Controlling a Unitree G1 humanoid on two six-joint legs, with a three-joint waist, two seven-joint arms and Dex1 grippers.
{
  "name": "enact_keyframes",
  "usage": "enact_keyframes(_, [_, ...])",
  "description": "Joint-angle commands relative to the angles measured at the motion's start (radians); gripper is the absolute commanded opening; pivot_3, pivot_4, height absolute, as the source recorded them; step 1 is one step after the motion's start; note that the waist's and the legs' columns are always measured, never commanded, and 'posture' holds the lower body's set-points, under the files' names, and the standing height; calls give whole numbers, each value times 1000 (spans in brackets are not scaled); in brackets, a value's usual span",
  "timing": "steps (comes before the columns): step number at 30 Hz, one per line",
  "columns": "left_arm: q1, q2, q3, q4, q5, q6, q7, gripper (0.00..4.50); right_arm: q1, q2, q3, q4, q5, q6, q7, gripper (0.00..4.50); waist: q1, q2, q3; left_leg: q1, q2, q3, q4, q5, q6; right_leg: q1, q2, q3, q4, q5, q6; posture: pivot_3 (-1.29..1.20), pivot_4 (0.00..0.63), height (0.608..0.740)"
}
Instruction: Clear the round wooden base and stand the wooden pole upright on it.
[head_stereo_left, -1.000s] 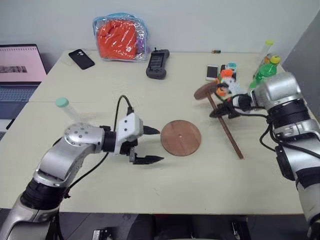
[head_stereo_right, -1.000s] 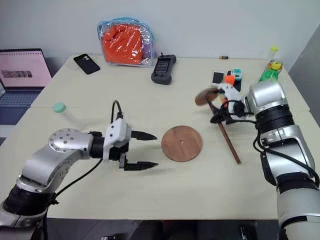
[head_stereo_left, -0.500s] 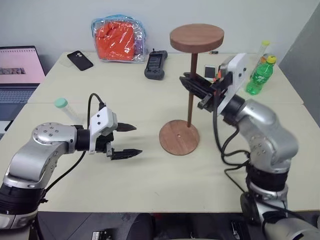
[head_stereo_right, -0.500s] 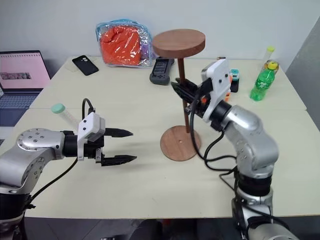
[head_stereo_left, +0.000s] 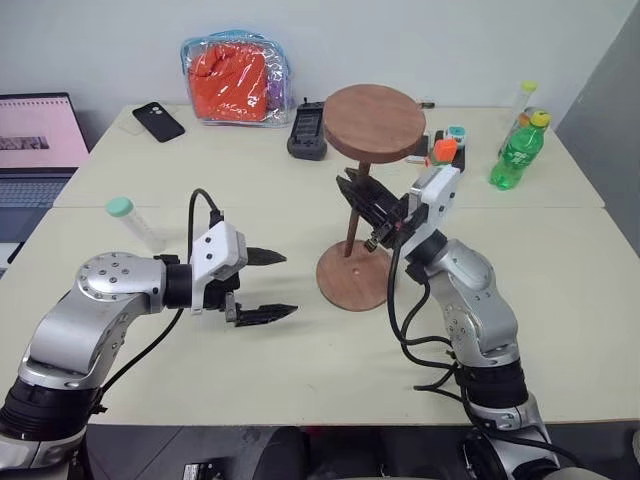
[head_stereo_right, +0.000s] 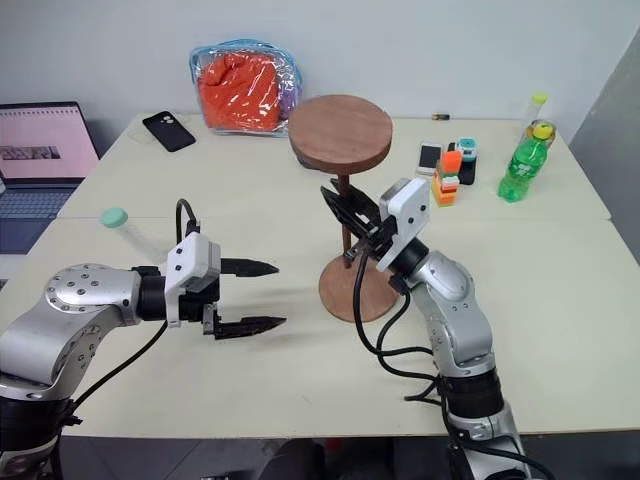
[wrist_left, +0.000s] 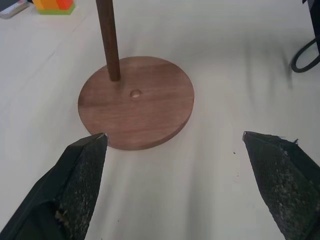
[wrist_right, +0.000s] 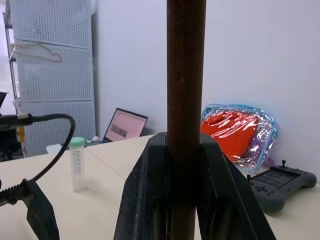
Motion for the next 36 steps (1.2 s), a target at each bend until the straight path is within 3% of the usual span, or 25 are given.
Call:
enact_keyframes(1, [4, 22, -9, 1, 30, -55, -27, 4500, 14, -8, 30, -14, -7, -35, 4, 263, 0, 0, 0, 0, 0, 0, 0, 0, 0, 0, 0, 0, 0, 0, 0, 0, 150, 740])
enact_keyframes(16, [15, 12, -29, 29, 55, -105, -55, 4500, 25, -87, 49, -29, -19, 22, -21, 263, 1, 0, 0, 0, 0, 0, 0, -1, 1, 0, 1, 0, 0, 0, 0, 0, 150, 740])
enact_keyframes(36, [2, 2, -31, 38, 55, -103, -46, 4500, 52, -72, 57, 6, -15, 1, -23, 263, 2, 0, 0, 0, 0, 0, 0, -1, 1, 0, 1, 0, 0, 0, 0, 0, 150, 740])
